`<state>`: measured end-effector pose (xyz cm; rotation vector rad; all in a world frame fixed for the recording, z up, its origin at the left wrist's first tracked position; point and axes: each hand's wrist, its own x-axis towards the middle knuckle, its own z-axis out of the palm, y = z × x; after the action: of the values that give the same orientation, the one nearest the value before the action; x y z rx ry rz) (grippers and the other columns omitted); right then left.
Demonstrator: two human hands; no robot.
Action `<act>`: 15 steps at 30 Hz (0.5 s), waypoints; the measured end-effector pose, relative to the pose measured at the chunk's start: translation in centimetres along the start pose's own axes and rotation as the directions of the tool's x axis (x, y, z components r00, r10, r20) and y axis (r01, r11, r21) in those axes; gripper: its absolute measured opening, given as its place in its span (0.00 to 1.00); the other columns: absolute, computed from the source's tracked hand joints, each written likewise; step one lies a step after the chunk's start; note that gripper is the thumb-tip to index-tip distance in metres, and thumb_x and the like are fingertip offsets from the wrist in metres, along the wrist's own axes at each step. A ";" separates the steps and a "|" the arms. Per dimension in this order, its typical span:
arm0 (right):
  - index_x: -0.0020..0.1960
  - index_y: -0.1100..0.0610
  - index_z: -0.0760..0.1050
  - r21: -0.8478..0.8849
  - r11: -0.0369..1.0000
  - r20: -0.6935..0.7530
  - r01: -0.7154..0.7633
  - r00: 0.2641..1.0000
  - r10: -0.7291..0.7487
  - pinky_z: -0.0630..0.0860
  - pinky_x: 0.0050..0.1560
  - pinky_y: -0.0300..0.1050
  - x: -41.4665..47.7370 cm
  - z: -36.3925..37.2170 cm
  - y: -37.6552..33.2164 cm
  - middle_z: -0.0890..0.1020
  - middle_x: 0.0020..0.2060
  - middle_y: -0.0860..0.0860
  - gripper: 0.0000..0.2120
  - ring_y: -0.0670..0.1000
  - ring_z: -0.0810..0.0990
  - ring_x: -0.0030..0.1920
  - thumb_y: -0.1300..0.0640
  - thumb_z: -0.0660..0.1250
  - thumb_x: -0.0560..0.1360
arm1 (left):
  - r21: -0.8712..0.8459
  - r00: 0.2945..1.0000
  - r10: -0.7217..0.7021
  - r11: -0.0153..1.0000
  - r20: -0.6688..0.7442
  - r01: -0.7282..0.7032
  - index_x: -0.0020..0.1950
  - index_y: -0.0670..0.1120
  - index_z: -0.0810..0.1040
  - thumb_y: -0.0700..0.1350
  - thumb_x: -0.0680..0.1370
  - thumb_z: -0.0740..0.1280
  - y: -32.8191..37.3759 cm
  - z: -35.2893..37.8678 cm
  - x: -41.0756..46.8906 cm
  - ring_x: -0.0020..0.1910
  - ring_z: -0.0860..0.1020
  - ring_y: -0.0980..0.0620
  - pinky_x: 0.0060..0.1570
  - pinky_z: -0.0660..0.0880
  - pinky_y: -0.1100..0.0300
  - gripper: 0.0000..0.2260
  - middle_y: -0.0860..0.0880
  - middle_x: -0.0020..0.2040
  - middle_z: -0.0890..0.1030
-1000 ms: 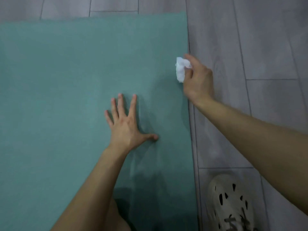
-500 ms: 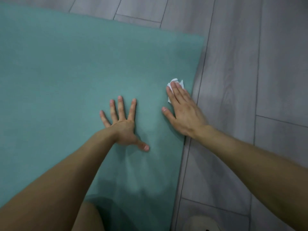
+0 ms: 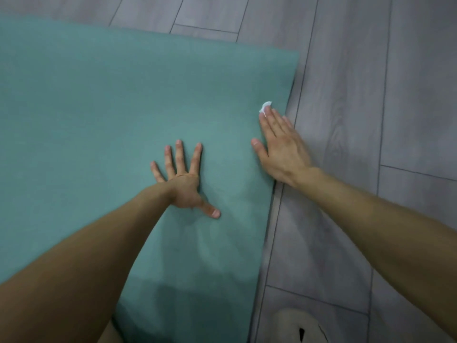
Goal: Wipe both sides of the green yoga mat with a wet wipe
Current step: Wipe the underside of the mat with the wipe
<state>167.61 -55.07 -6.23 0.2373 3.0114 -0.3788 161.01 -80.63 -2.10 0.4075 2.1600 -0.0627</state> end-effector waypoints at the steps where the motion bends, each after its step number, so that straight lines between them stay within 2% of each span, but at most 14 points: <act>1: 0.86 0.60 0.48 0.025 0.997 0.005 0.075 0.997 -0.075 0.48 0.84 0.54 -1.0 0.5 -1.7 0.47 0.85 0.55 0.36 0.51 0.45 0.85 0.40 0.47 0.85 | 0.004 1.000 -0.001 1.000 0.001 0.001 0.71 0.64 0.14 0.79 0.45 0.78 0.0 0.0 0.0 0.69 0.13 0.39 0.71 0.29 0.25 0.81 0.46 0.69 0.11; 4: 0.85 0.62 0.51 0.110 0.911 0.049 0.397 0.913 -0.404 0.51 0.84 0.55 -7.1 3.3 -7.7 0.50 0.85 0.56 0.34 0.52 0.45 0.85 0.43 0.53 0.86 | 0.035 1.000 -0.004 0.999 -0.001 0.004 0.71 0.62 0.14 0.79 0.47 0.77 0.2 0.1 0.3 0.71 0.15 0.37 0.71 0.31 0.24 0.80 0.44 0.70 0.11; 6: 0.85 0.61 0.51 0.084 0.852 0.071 0.517 0.850 -0.522 0.50 0.84 0.53 -8.4 3.8 -7.8 0.50 0.85 0.55 0.33 0.51 0.46 0.85 0.45 0.53 0.87 | 0.042 1.000 -0.009 0.999 -0.003 0.010 0.72 0.62 0.15 0.79 0.48 0.77 0.1 0.2 0.4 0.71 0.16 0.36 0.72 0.31 0.24 0.80 0.44 0.70 0.12; 7: 0.86 0.60 0.49 0.061 0.856 0.069 0.514 0.853 -0.517 0.49 0.84 0.52 -7.4 3.4 -6.7 0.50 0.85 0.54 0.32 0.50 0.45 0.85 0.45 0.51 0.88 | 0.039 1.000 -0.002 0.999 -0.003 0.002 0.71 0.62 0.14 0.80 0.47 0.77 0.0 0.2 0.4 0.70 0.15 0.36 0.71 0.30 0.24 0.80 0.44 0.70 0.11; 8: 0.86 0.59 0.47 0.031 0.893 0.065 0.449 0.891 -0.450 0.47 0.84 0.52 -5.7 2.8 -5.3 0.49 0.85 0.53 0.32 0.50 0.45 0.85 0.45 0.48 0.88 | 0.033 1.000 0.008 0.999 0.000 -0.008 0.70 0.62 0.14 0.80 0.46 0.77 -0.1 0.2 0.4 0.70 0.14 0.37 0.70 0.29 0.24 0.81 0.44 0.69 0.11; 10: 0.86 0.57 0.45 -0.019 0.973 0.039 0.231 0.972 -0.230 0.44 0.85 0.51 -1.4 1.0 -2.0 0.48 0.86 0.53 0.32 0.50 0.44 0.85 0.43 0.42 0.87 | 0.012 1.000 0.017 1.000 0.004 -0.017 0.70 0.63 0.13 0.80 0.45 0.77 -0.2 0.2 0.5 0.69 0.13 0.38 0.70 0.29 0.24 0.81 0.45 0.68 0.10; 12: 0.86 0.58 0.45 -0.038 0.998 0.017 0.052 0.999 -0.051 0.43 0.85 0.50 1.8 -0.7 1.2 0.48 0.86 0.54 0.33 0.50 0.44 0.85 0.42 0.42 0.86 | 0.005 1.000 0.018 1.000 0.003 -0.018 0.69 0.63 0.13 0.80 0.45 0.77 -0.2 0.1 0.3 0.68 0.13 0.38 0.70 0.29 0.24 0.81 0.46 0.68 0.10; 13: 0.86 0.58 0.44 -0.028 0.999 0.006 0.031 0.999 -0.031 0.44 0.85 0.51 2.2 -0.8 1.6 0.48 0.86 0.54 0.33 0.51 0.44 0.85 0.42 0.43 0.86 | 0.008 1.000 0.014 1.000 0.007 -0.014 0.69 0.63 0.13 0.80 0.45 0.77 -0.2 0.2 0.3 0.68 0.13 0.38 0.70 0.29 0.23 0.81 0.46 0.68 0.10; 15: 0.86 0.60 0.44 0.041 0.992 0.014 0.122 0.992 -0.122 0.47 0.84 0.53 0.5 0.0 -0.8 0.47 0.85 0.55 0.34 0.51 0.43 0.85 0.43 0.45 0.86 | 0.013 1.000 0.012 1.000 0.013 -0.012 0.69 0.63 0.13 0.80 0.45 0.77 -0.1 0.1 0.3 0.68 0.13 0.38 0.70 0.29 0.23 0.81 0.45 0.67 0.10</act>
<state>166.95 -55.77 -6.12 0.0526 3.0125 -0.4491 160.87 -80.67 -2.37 0.4260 2.1449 -0.0725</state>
